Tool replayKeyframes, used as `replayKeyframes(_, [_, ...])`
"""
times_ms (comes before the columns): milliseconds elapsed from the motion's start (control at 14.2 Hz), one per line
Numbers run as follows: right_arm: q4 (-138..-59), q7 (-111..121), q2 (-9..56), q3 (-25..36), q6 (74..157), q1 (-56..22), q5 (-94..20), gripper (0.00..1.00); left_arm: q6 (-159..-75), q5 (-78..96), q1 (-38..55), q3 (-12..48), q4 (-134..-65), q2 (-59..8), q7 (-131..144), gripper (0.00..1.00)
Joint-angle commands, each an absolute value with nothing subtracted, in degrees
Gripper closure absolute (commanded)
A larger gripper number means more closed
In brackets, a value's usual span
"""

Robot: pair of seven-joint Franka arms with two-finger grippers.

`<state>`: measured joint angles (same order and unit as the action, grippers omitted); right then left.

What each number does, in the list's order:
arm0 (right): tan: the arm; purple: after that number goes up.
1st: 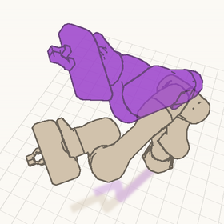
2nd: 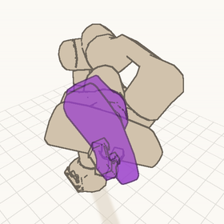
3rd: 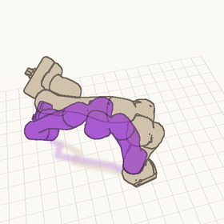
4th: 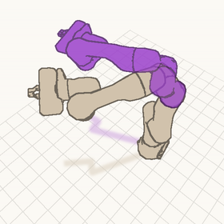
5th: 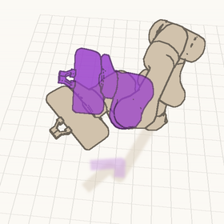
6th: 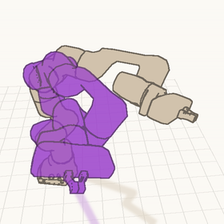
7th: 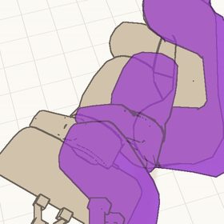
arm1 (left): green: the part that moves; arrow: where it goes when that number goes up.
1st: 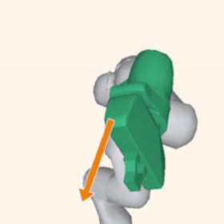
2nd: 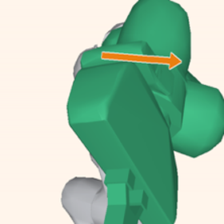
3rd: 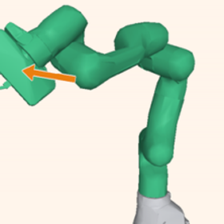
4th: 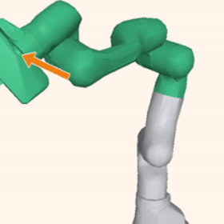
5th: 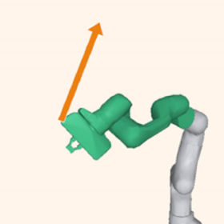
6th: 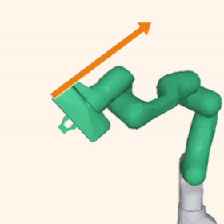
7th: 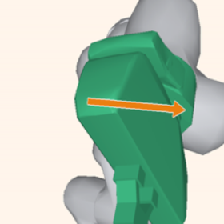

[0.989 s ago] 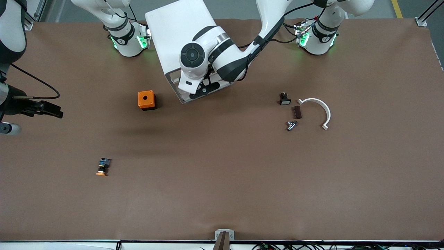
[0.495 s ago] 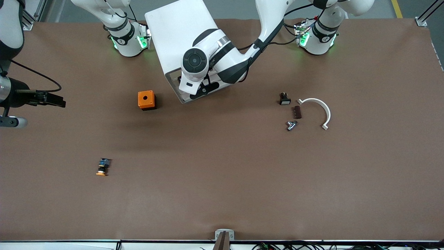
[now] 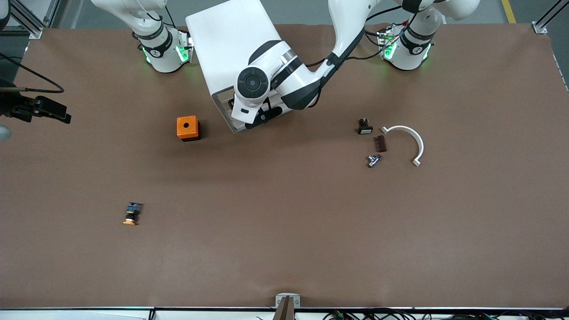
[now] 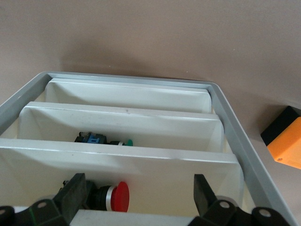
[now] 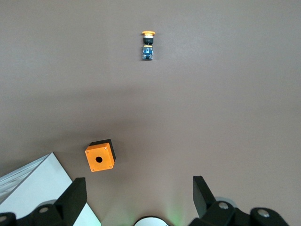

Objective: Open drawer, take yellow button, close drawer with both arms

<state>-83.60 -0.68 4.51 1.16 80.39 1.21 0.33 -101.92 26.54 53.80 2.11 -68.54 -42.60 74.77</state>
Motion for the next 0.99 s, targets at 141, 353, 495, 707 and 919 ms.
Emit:
replayKeyframes(141, [-92.3,-0.1,-2.1,1.0,84.9,1.6,-0.7,0.00,-102.2,28.1,49.0,2.5,-67.8,-41.8,76.2,0.01])
replayKeyframes(353, [-96.8,-0.3,-5.3,0.9,88.1,1.8,-0.7,0.00,-102.1,23.8,42.0,2.4,-67.6,-37.8,75.8,0.01])
replayKeyframes(495, [-96.8,-0.8,-5.4,0.9,88.1,1.7,-1.6,0.00,-101.5,19.1,38.9,2.4,-67.7,-33.9,74.5,0.01])
replayKeyframes(707, [-96.6,-0.9,-5.6,1.1,88.2,1.9,-4.0,0.00,-93.0,16.5,32.0,2.5,-67.8,-28.4,64.5,0.01])
replayKeyframes(919, [-96.6,-0.9,-5.8,1.1,88.2,1.9,-4.0,0.00,-83.3,16.7,23.3,2.6,-67.9,-23.7,49.5,0.01])
